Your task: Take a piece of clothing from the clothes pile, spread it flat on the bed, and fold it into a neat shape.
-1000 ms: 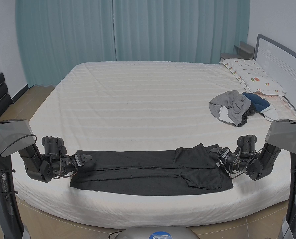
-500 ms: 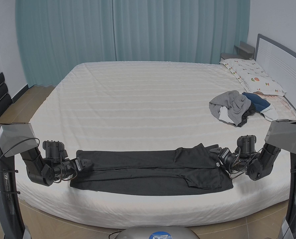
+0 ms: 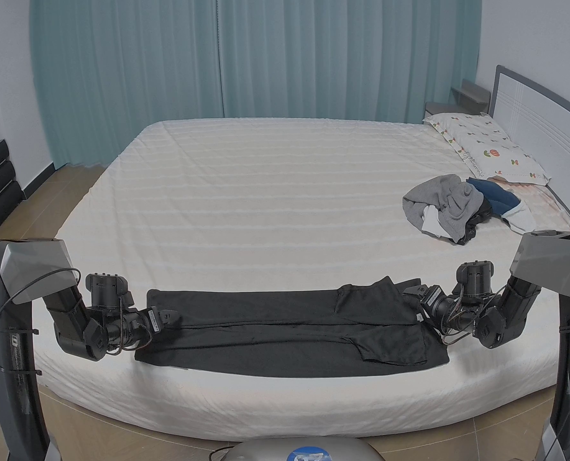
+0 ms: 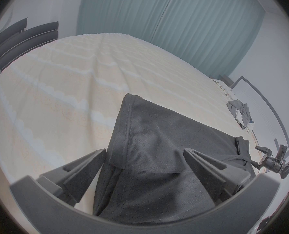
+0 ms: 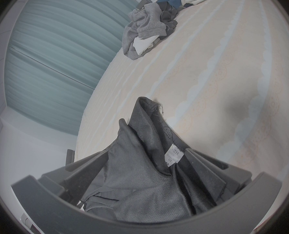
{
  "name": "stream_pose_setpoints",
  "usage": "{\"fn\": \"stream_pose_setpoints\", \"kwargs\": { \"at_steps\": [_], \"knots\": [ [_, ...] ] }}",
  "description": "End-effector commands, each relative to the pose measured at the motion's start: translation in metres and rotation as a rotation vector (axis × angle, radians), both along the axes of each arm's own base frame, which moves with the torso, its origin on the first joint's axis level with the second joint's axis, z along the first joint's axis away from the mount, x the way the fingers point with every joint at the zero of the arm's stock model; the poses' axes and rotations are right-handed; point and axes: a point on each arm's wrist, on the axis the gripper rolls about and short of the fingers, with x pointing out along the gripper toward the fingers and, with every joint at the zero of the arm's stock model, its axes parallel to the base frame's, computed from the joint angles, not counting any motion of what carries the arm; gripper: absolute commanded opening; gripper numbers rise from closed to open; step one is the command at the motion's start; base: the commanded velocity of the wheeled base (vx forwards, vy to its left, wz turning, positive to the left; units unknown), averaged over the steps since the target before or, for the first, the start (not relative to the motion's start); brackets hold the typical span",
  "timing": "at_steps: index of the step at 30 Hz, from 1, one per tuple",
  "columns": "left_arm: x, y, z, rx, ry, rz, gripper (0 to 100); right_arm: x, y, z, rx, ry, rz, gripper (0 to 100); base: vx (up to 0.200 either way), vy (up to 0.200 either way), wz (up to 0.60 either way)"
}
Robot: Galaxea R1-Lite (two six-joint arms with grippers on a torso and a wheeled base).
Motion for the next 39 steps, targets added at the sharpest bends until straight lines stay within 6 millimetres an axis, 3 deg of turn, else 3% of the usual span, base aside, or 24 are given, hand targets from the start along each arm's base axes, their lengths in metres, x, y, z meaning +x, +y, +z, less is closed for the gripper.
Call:
{"fn": "stream_pose_setpoints", "kwargs": {
  "at_steps": [1,15,16,31,39],
  "knots": [
    [0.003,0.0,-0.003,-0.002,-0.018,0.001,100,0.0,0.0,0.0,0.001,0.0,0.001,100,0.0,0.0,0.0],
    [0.002,-0.002,-0.008,0.001,-0.031,-0.006,100,0.0,0.0,0.0,0.001,0.0,0.001,100,0.0,0.0,0.0],
    [0.002,-0.002,-0.008,0.001,-0.031,-0.006,0,0.0,0.0,0.0,0.001,0.0,0.001,100,0.0,0.0,0.0],
    [-0.003,-0.002,-0.001,-0.01,-0.036,0.003,0,0.0,-0.001,0.001,0.002,-0.006,-0.003,100,0.0,0.0,0.0],
    [0.0,0.009,0.02,-0.037,-0.093,0.056,0,0.005,-0.018,0.019,0.017,-0.066,-0.058,100,0.0,0.0,0.0]
  ]
}}
